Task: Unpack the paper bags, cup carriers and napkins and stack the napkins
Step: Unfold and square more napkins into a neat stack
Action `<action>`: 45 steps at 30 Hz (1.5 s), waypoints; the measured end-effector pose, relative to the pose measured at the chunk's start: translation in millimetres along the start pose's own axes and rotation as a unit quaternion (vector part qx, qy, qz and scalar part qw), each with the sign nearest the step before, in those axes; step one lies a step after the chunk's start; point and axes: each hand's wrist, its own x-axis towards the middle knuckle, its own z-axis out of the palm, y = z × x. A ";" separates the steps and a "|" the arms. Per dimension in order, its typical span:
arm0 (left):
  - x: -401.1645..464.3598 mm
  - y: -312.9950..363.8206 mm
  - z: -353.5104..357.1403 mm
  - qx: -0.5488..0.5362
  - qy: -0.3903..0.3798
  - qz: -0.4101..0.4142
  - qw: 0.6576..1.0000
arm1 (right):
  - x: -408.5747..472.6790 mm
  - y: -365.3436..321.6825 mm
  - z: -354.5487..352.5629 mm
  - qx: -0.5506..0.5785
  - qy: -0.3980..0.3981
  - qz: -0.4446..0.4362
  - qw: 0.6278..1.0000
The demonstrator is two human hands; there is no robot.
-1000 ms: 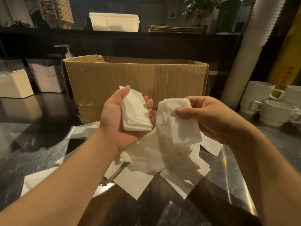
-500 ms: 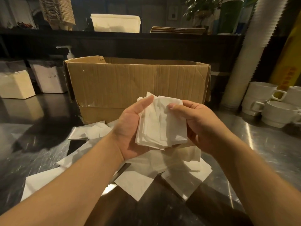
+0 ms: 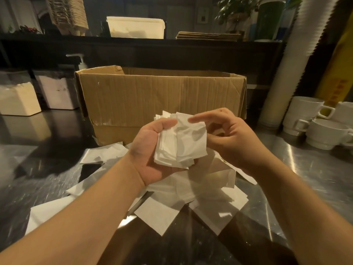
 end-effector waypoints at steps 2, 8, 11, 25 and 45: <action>0.0 -0.1 0.6 -0.006 0.000 -0.005 1.000 | -0.4 0.2 1.2 -0.056 -0.006 -0.015 0.998; 0.1 -0.3 -2.3 -0.013 -0.054 -0.066 0.996 | 0.4 -0.4 -0.3 0.113 0.085 -0.022 0.990; -3.2 -2.2 3.0 0.023 -0.050 -0.082 0.995 | 5.4 -1.5 -3.4 0.207 0.162 0.029 0.964; -0.8 -6.9 -4.0 0.070 -0.127 -0.127 0.981 | 6.4 4.4 -6.4 0.238 0.198 0.115 0.944; 3.8 -6.8 -2.5 0.071 -0.031 -0.038 0.996 | 0.9 5.7 3.6 0.070 0.099 0.025 0.992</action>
